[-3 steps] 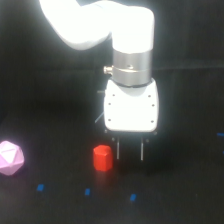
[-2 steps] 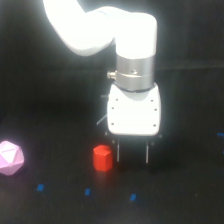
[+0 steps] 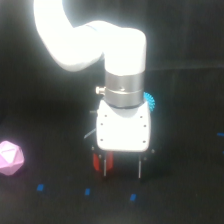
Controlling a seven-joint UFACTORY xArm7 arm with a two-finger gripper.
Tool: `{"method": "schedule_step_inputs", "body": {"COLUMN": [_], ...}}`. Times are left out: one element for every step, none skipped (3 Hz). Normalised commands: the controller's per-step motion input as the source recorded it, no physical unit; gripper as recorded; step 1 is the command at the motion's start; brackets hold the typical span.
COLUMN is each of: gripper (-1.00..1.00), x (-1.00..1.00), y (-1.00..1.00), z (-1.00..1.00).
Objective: Pick up the red object from the table
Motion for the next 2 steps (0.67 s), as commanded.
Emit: {"method": "schedule_step_inputs", "body": {"gripper": [0.15, 0.44], "x": [-0.08, 0.03], "y": [0.0, 0.47], "z": [-0.95, -0.45]}}
